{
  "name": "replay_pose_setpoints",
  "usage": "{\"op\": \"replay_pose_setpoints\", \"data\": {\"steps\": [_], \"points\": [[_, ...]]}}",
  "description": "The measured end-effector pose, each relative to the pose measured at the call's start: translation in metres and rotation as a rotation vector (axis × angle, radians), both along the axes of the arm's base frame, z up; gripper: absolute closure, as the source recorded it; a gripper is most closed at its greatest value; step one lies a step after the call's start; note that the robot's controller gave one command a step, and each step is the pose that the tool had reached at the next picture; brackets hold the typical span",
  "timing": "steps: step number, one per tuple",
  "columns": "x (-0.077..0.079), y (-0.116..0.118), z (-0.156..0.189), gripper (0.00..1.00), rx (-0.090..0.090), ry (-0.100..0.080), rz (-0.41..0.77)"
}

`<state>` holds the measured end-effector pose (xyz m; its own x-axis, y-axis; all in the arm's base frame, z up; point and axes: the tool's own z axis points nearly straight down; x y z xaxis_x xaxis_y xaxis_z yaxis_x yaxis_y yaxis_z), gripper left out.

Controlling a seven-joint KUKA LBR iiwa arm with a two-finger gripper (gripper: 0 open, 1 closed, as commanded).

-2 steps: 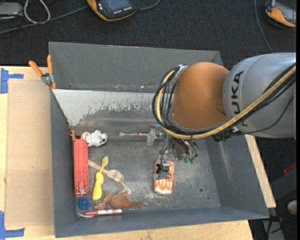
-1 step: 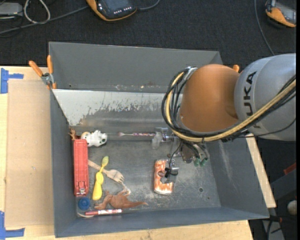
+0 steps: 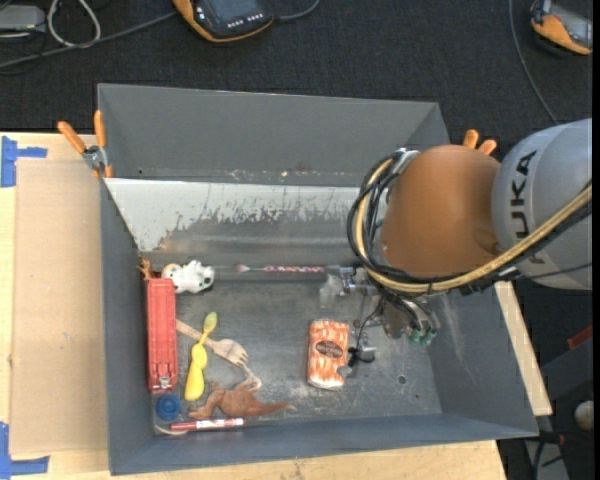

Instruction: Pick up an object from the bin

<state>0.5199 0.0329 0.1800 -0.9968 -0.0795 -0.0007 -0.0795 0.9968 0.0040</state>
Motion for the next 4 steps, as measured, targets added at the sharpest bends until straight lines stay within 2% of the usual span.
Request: {"op": "replay_pose_setpoints", "data": {"steps": [1, 2, 3, 4], "points": [[-0.019, -0.023, -0.011, 0.0, -0.005, 0.003, 0.014], [-0.032, -0.04, -0.069, 0.0, -0.003, 0.004, -0.21], [-0.021, -0.029, -0.083, 0.0, -0.002, 0.004, -0.253], [-0.029, 0.007, -0.096, 1.0, -0.002, 0.014, -0.02]]}}
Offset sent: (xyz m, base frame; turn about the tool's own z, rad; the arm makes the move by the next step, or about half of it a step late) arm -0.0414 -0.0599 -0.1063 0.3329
